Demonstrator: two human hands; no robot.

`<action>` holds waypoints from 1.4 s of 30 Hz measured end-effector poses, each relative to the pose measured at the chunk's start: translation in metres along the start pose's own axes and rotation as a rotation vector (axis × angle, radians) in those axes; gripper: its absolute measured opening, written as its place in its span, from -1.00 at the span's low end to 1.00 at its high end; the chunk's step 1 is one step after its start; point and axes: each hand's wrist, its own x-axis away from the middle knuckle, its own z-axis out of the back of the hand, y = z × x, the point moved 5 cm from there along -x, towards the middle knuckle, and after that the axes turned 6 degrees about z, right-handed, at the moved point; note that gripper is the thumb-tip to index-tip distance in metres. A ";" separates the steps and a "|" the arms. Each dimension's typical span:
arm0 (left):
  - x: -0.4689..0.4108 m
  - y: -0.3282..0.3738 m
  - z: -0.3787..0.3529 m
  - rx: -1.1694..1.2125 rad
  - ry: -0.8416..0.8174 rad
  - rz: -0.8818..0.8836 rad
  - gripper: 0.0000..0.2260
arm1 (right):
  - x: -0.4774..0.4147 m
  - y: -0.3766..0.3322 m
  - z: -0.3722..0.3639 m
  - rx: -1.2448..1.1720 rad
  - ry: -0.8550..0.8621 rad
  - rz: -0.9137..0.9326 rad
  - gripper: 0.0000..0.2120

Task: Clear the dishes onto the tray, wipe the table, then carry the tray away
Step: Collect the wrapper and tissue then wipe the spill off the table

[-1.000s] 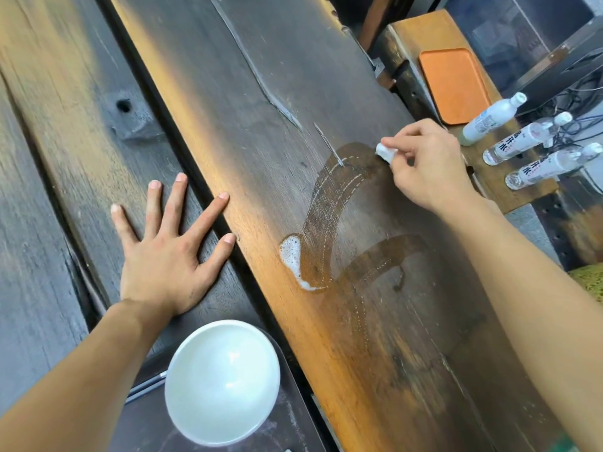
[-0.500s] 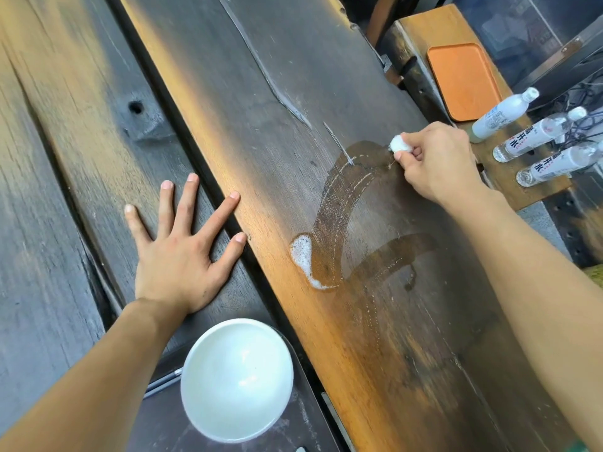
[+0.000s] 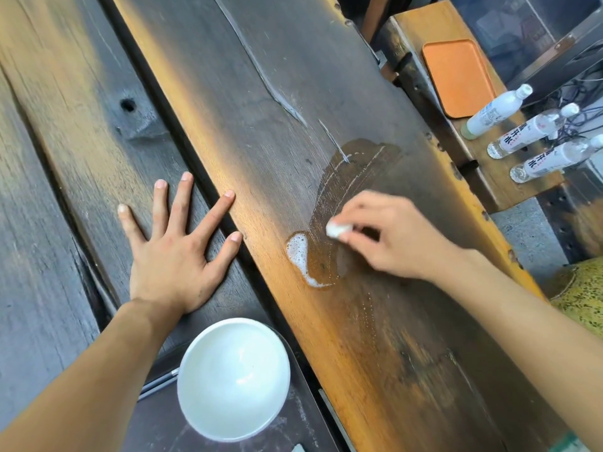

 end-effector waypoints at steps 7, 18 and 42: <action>0.000 0.000 0.000 -0.005 -0.003 -0.001 -0.46 | -0.014 0.127 0.069 0.131 0.398 -0.692 -0.80; 0.000 0.001 0.000 -0.011 -0.014 0.005 -0.45 | 0.012 -0.019 -0.016 -0.128 -0.150 0.012 -0.86; -0.001 0.002 0.000 0.018 0.000 -0.001 -0.45 | -0.027 0.059 0.040 -0.123 0.384 -0.559 -0.95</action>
